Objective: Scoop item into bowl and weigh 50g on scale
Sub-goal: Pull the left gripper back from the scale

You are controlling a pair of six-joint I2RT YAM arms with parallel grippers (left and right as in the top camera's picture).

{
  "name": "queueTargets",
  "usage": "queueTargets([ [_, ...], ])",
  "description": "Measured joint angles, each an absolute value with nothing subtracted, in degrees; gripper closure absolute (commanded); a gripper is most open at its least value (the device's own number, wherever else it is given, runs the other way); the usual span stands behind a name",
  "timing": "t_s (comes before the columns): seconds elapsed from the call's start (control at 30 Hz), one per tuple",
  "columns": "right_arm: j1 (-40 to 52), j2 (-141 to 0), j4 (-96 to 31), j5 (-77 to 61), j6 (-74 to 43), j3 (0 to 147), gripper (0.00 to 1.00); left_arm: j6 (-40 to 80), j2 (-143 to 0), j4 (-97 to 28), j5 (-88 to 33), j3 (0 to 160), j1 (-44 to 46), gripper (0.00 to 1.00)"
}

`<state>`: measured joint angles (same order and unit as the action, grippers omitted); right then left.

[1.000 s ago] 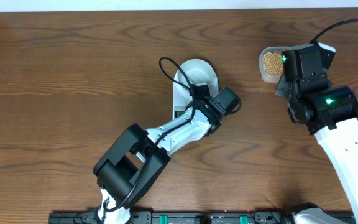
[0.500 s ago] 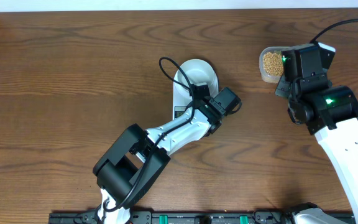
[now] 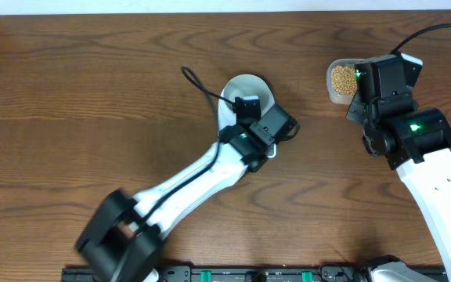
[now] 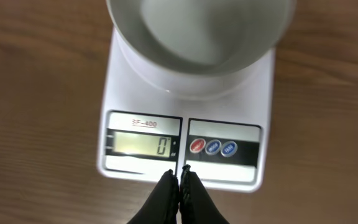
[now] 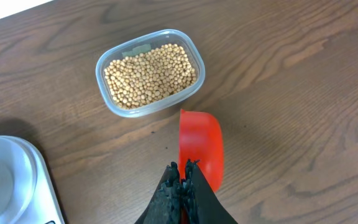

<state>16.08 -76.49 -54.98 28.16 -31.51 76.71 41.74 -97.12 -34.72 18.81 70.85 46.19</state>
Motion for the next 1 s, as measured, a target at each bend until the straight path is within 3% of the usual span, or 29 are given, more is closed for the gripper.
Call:
queueTargets([
  [0.17, 16.1, -76.5, -55.0, 28.1, -31.5, 76.7, 0.99, 33.8, -90.4, -40.8, 18.7, 70.8, 46.2, 0.91],
  [0.3, 16.1, -76.5, -54.9, 28.1, -31.5, 76.7, 0.99, 27.8, -88.2, -44.4, 17.3, 70.8, 45.9, 0.69],
  [0.43, 16.1, -76.5, -54.8, 28.2, -31.5, 76.6, 0.99, 22.3, -87.7, -46.2, 14.7, 70.8, 43.7, 0.58],
  [0.5, 16.1, -76.5, -54.8, 28.2, -31.5, 76.6, 0.99, 20.2, -87.7, -46.2, 13.5, 70.8, 42.1, 0.48],
  [0.57, 16.1, -76.5, -54.8, 28.2, -31.3, 76.6, 0.99, 17.0, -87.7, -46.2, 11.9, 70.8, 39.9, 0.23],
  [0.6, 16.1, -76.5, -54.8, 28.2, -31.0, 76.6, 0.99, 14.8, -87.7, -46.2, 10.7, 70.8, 38.5, 0.17],
  [1.0, 16.1, -76.5, -54.8, 28.3, -30.3, 76.6, 0.99, -4.4, -87.7, -46.8, 1.4, 70.8, 24.5, 0.16],
])
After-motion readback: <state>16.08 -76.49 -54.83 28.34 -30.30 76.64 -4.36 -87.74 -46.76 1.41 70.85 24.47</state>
